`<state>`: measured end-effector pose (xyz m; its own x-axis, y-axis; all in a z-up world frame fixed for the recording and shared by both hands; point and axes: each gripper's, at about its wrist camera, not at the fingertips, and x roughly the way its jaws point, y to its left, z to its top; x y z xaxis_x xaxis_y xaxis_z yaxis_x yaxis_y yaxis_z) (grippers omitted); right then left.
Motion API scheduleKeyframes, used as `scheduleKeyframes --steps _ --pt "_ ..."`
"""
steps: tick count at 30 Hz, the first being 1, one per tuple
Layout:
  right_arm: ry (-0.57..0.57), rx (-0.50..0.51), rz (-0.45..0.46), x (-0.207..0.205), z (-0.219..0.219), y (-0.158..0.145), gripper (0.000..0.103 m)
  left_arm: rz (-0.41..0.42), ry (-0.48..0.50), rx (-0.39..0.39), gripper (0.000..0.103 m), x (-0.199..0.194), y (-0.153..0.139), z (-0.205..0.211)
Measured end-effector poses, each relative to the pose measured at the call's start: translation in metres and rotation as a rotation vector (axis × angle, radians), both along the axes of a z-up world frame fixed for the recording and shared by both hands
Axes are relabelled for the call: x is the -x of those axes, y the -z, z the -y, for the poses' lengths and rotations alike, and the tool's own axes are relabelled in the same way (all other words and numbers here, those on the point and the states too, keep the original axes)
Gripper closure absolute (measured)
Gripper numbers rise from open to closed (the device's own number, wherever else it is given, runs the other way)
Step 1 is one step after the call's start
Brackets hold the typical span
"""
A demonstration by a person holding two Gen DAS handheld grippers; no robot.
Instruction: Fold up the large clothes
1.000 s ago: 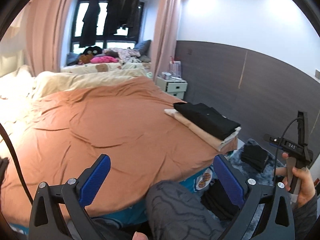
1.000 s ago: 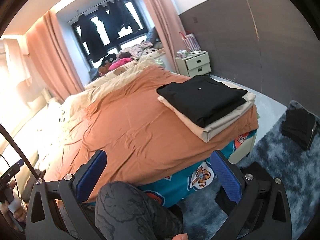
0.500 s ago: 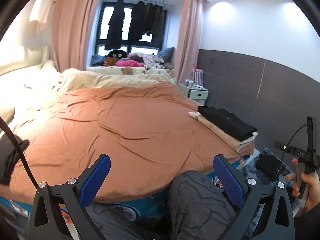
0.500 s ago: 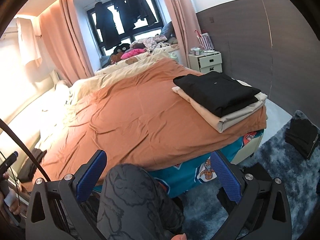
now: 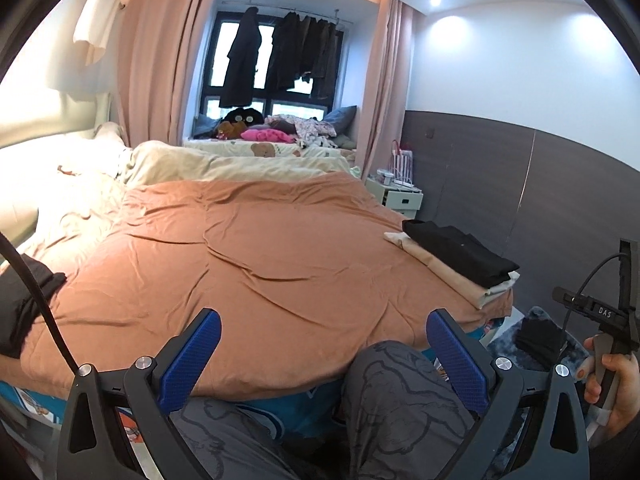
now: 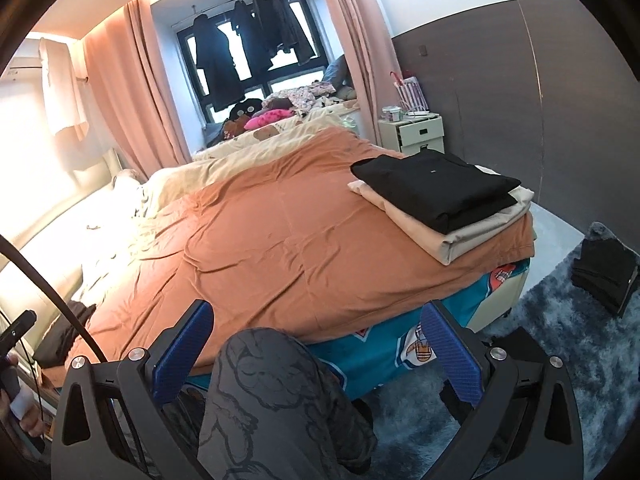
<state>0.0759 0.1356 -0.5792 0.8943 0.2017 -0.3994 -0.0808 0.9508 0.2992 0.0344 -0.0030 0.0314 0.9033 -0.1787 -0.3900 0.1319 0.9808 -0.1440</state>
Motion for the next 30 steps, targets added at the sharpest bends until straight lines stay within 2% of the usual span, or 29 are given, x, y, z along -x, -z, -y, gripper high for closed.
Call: scheduleKeyframes --steps 9,30 --pt "-0.002 -0.007 -0.001 0.000 -0.002 0.002 0.000 0.005 -0.003 0.016 0.000 0.005 -0.001 0.002" --pt "-0.018 -0.005 0.015 0.005 -0.010 0.005 0.000 0.042 -0.025 -0.010 0.000 0.021 -0.009 0.005"
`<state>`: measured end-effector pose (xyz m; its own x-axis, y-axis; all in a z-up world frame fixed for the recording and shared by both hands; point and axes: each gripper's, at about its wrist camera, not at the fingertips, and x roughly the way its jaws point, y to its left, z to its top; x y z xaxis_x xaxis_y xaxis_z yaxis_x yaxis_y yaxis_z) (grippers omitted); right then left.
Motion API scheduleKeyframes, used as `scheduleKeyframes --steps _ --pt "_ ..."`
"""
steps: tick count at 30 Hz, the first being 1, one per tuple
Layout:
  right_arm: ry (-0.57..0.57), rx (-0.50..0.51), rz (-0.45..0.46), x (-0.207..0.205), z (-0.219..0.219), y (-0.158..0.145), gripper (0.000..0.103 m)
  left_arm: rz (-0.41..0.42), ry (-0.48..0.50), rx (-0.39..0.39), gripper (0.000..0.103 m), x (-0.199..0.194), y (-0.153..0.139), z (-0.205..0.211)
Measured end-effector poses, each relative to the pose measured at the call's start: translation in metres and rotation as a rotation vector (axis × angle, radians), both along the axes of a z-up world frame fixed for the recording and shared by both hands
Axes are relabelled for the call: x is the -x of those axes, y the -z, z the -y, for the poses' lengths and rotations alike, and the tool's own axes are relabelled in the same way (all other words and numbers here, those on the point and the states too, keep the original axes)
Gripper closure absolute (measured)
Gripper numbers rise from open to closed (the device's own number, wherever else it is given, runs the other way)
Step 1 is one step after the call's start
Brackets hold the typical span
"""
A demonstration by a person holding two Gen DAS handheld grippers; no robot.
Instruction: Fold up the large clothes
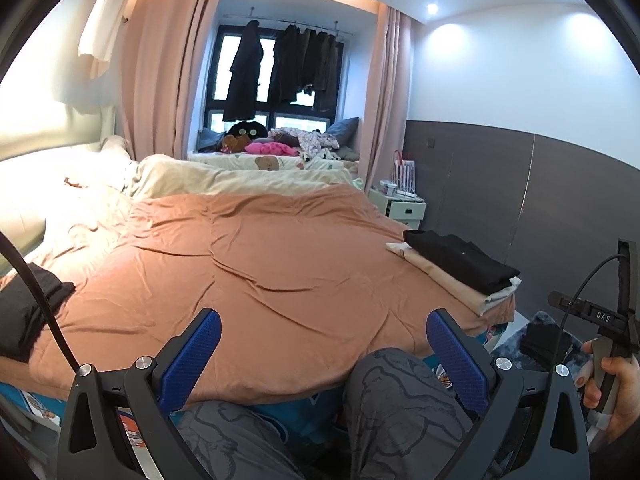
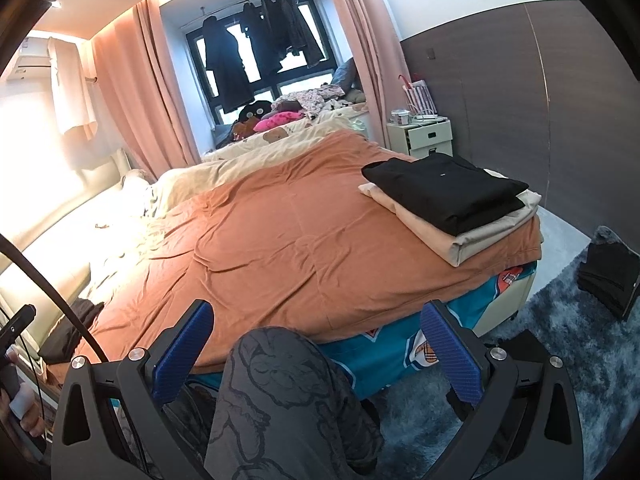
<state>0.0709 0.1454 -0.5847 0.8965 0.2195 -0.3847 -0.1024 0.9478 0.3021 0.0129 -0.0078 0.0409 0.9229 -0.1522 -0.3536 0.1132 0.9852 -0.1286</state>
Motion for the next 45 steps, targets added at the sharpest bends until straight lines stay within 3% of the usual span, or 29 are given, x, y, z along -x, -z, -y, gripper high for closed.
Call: scheduleKeyframes --steps 45 --pt "-0.007 -0.013 0.001 0.004 -0.006 0.003 0.000 0.036 -0.043 -0.023 0.000 0.019 -0.008 0.000"
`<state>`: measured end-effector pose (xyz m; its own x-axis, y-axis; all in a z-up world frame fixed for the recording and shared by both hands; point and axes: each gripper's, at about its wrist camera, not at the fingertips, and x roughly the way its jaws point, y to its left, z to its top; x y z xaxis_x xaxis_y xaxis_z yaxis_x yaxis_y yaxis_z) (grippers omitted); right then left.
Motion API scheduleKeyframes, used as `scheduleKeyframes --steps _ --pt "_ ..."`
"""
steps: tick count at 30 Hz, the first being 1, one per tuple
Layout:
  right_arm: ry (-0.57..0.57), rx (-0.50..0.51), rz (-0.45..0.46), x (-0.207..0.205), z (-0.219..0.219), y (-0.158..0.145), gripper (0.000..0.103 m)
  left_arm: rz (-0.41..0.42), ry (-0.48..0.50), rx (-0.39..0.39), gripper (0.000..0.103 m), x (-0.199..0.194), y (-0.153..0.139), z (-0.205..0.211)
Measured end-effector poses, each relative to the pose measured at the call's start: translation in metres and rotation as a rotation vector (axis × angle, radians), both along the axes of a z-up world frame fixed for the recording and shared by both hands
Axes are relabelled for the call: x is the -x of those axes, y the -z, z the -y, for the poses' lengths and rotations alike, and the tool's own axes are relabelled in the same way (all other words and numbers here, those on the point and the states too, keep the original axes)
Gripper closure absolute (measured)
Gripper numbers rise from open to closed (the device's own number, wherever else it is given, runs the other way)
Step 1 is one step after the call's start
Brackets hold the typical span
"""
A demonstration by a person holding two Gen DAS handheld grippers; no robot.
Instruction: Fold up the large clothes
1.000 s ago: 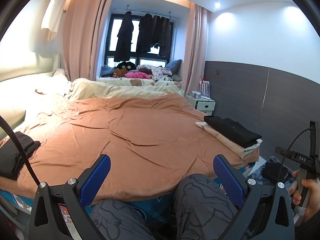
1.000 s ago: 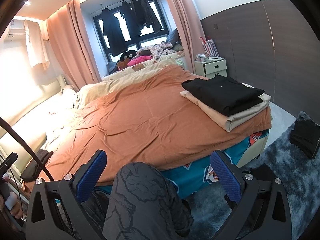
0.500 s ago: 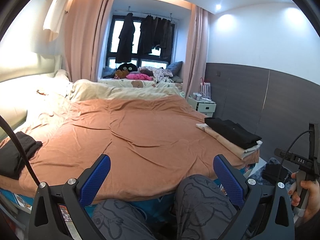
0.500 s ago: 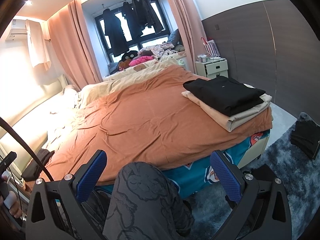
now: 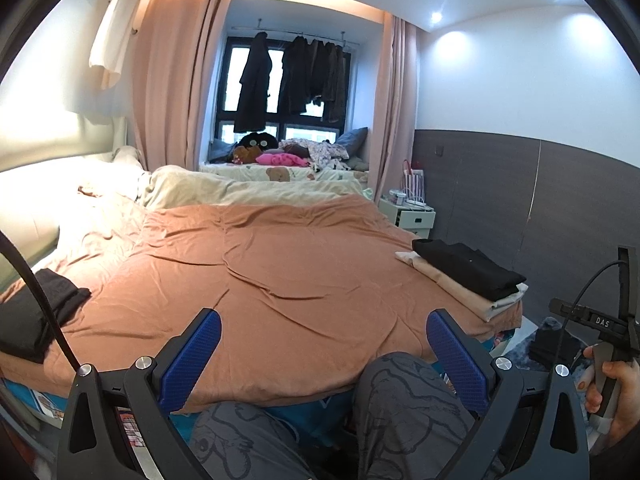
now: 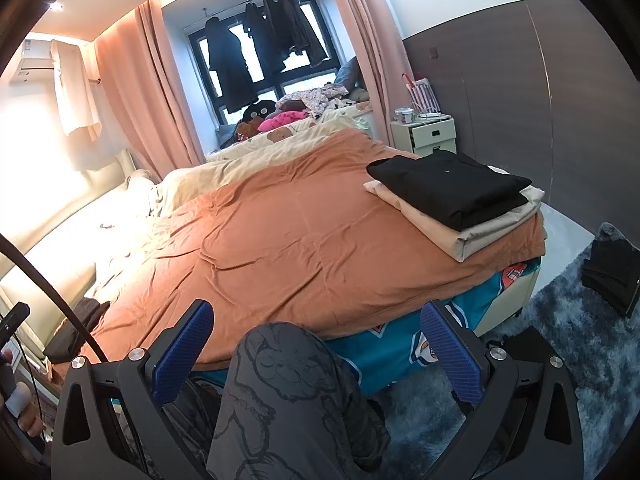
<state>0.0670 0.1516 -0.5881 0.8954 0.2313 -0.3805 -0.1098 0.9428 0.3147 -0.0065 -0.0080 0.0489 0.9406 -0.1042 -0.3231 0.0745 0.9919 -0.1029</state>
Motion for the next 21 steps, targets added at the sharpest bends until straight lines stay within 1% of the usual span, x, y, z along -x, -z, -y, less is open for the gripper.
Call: scheduleKeyframes --steps 7,14,21 --pt "0.000 -0.001 0.007 0.0019 0.0000 0.0001 0.000 -0.004 0.006 -0.012 0.000 -0.0003 -0.0002 0.0031" --pt "-0.005 0.001 0.005 0.0013 -0.0022 0.0019 0.000 0.002 0.012 -0.003 0.000 0.0009 -0.0019 0.0010" --pt "-0.007 -0.004 0.002 0.0010 -0.0020 0.0027 0.000 0.036 0.007 0.004 0.000 0.0068 -0.0042 -0.0053"
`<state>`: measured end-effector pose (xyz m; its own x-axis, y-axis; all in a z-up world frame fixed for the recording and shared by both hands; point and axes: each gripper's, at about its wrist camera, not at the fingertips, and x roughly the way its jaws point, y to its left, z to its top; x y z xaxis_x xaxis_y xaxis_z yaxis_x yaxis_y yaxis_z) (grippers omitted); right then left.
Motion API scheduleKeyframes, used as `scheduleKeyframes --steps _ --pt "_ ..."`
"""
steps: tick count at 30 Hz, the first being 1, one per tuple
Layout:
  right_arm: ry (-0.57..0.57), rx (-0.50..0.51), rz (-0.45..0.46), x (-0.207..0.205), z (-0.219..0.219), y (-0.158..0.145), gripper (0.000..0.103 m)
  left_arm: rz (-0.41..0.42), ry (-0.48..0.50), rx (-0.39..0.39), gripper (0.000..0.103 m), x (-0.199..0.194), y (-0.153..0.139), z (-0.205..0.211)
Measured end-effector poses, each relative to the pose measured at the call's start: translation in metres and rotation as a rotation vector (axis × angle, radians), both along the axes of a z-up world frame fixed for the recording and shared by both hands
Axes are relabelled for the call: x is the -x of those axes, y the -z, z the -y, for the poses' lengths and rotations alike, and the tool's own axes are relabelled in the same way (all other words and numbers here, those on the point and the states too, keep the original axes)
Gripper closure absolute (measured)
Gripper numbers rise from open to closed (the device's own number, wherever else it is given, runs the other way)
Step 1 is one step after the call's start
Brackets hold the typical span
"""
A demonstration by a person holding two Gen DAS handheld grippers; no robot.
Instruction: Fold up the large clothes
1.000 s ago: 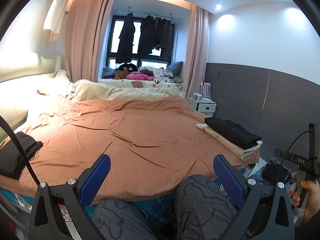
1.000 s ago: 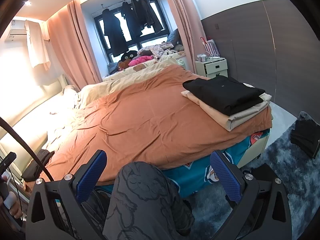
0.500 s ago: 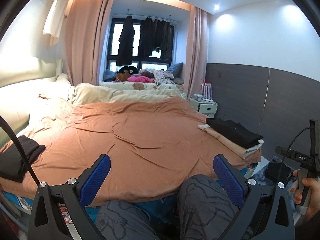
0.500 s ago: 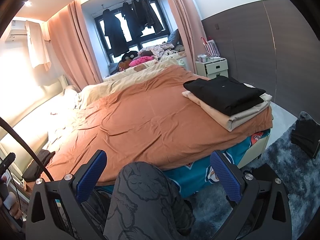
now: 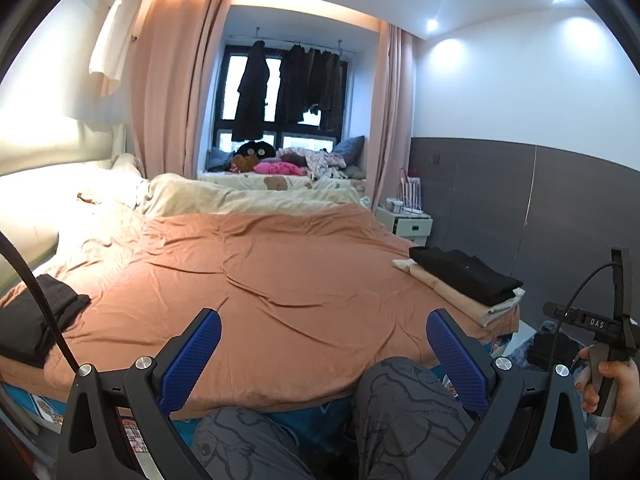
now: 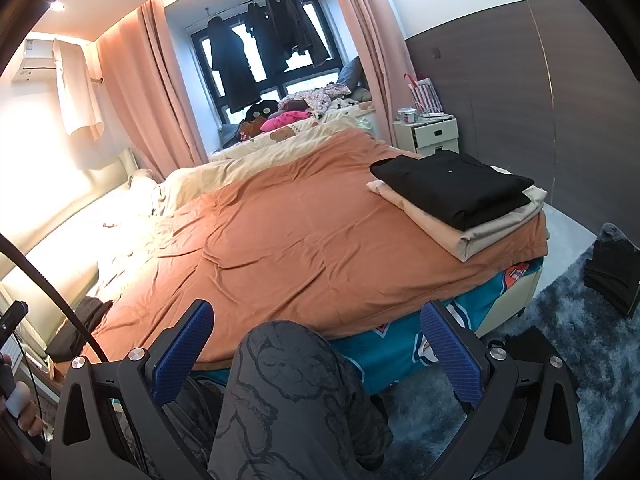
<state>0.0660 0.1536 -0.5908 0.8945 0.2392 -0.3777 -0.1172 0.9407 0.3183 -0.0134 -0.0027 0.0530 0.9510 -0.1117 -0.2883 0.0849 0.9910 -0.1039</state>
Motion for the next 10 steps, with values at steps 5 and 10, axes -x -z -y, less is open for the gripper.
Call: scheduleKeyframes --steps 5,10 --pt "-0.001 0.001 -0.004 0.0000 0.0000 0.0012 0.000 -0.004 -0.002 -0.009 0.000 -0.0007 0.0008 -0.0010" --pt "0.000 -0.003 -0.005 0.0022 0.0022 0.0015 0.000 -0.002 -0.013 -0.008 0.000 0.0018 0.0022 -0.0013"
